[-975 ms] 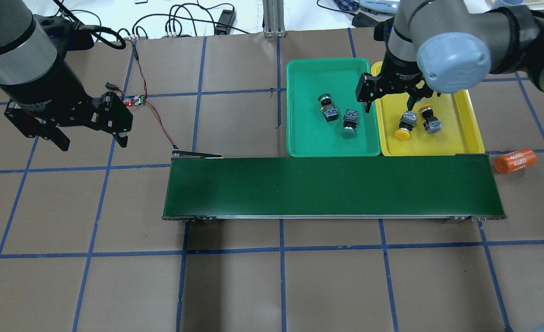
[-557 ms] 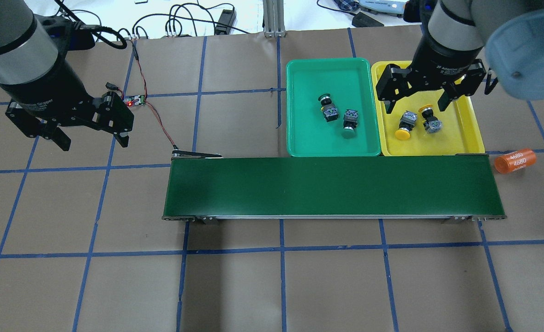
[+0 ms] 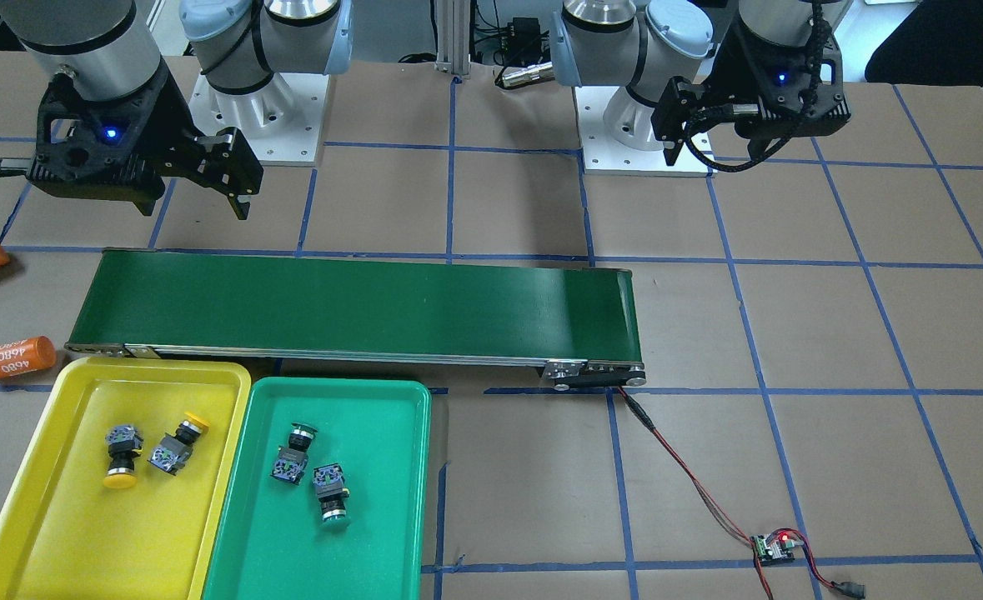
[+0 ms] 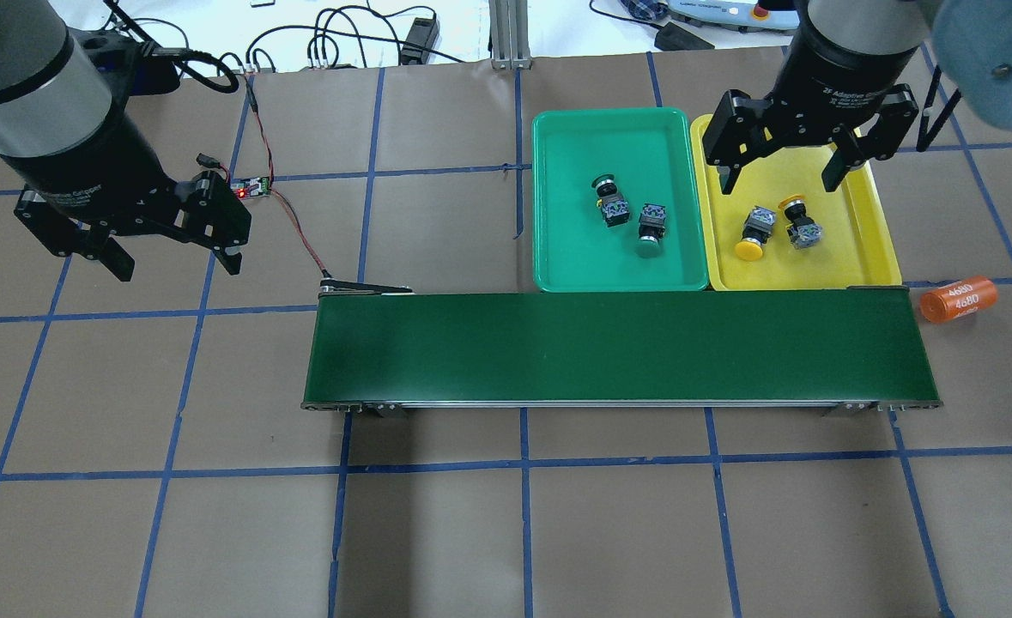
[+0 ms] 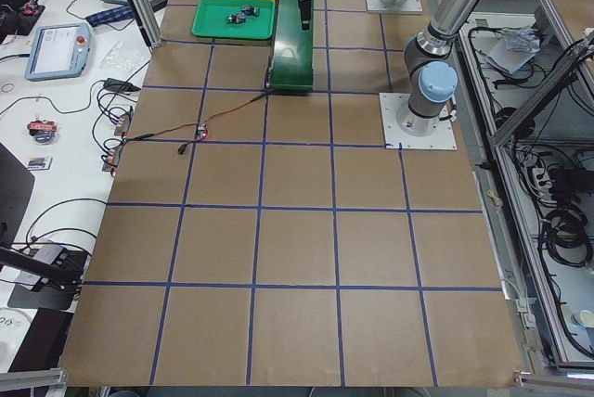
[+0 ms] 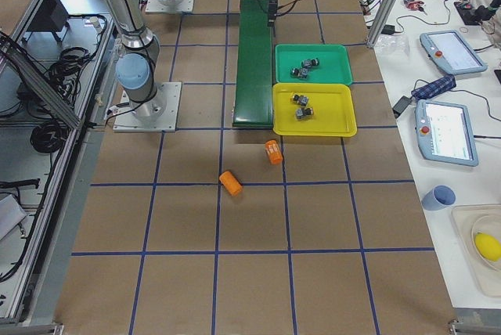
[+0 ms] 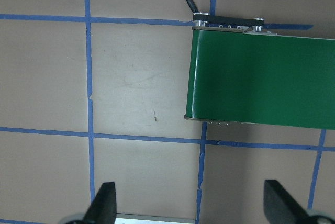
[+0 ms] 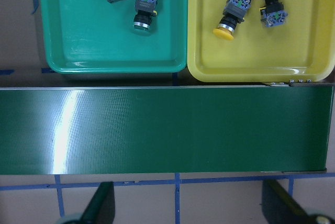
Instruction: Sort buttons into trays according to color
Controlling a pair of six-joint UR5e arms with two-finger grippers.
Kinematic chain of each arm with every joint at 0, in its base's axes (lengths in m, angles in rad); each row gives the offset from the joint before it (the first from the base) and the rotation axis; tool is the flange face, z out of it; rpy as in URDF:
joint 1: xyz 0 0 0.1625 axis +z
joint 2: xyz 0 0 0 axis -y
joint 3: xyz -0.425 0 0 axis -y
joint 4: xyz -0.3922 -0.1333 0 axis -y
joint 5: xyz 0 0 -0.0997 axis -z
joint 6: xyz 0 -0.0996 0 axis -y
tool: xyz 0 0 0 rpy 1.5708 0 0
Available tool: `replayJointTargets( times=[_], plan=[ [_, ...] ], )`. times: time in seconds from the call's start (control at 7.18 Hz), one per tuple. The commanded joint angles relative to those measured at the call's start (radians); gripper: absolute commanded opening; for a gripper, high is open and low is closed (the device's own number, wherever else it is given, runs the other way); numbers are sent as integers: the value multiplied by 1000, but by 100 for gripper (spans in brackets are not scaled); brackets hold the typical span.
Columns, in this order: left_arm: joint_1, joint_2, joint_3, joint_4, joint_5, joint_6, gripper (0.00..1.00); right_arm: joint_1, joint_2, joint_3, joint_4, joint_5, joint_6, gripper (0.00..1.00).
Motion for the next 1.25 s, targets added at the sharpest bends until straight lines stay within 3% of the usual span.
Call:
replayJointTargets(
  times=[0.0, 1.11],
  plan=[
    [0, 2, 0, 0, 1, 0, 100, 2, -2, 2, 14, -3, -5, 100],
    [0, 2, -1, 3, -1, -2, 100, 1, -16, 1, 3, 12, -3, 100]
  ],
)
